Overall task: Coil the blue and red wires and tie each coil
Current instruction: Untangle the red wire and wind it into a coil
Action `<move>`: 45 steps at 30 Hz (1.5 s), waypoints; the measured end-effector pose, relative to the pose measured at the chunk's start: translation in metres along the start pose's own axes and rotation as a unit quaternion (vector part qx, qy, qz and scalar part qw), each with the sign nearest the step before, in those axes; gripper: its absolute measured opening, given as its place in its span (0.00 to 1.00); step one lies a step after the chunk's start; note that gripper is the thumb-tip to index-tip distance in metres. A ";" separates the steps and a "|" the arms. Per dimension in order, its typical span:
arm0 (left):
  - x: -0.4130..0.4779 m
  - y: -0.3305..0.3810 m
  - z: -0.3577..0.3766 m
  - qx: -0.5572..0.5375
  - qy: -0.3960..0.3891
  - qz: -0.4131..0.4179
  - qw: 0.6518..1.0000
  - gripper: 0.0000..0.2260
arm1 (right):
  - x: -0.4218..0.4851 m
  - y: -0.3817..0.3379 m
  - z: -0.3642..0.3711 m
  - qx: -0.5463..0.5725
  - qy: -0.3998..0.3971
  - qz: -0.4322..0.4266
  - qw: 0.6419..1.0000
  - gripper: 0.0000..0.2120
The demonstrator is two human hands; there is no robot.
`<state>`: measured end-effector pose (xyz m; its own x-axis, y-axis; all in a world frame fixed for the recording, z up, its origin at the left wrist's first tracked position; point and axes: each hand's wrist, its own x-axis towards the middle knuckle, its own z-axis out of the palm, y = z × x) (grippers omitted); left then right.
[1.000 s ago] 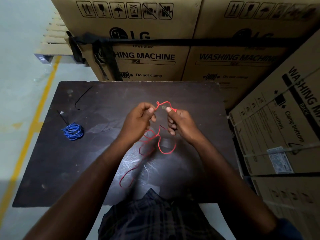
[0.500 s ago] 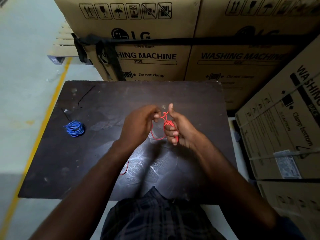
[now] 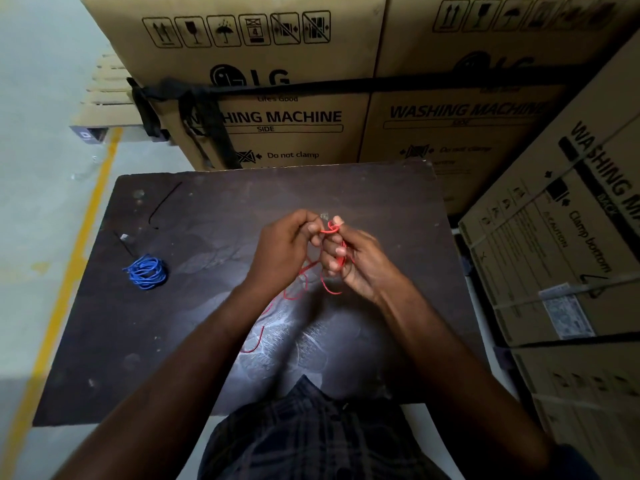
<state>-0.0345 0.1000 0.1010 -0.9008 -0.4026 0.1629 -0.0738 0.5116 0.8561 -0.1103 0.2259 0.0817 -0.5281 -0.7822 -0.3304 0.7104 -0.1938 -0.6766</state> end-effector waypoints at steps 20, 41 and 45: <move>-0.003 -0.003 -0.040 -0.585 -0.250 -0.415 0.650 0.05 | 0.019 0.011 -0.007 -0.571 0.225 -0.479 0.628 0.20; 0.014 -0.040 -0.023 0.003 0.038 -0.016 0.999 0.08 | -0.022 0.020 0.005 -0.104 -0.121 0.072 0.985 0.20; 0.021 -0.047 -0.024 0.003 0.082 -0.035 0.996 0.08 | -0.027 0.013 0.012 -0.038 -0.192 0.129 0.972 0.17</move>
<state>-0.0396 0.0496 0.0755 -0.8119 -0.5551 0.1808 -0.1375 0.4828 0.8649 -0.0810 0.2371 0.0899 -0.1138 -0.9652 -0.2355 0.7516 0.0714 -0.6557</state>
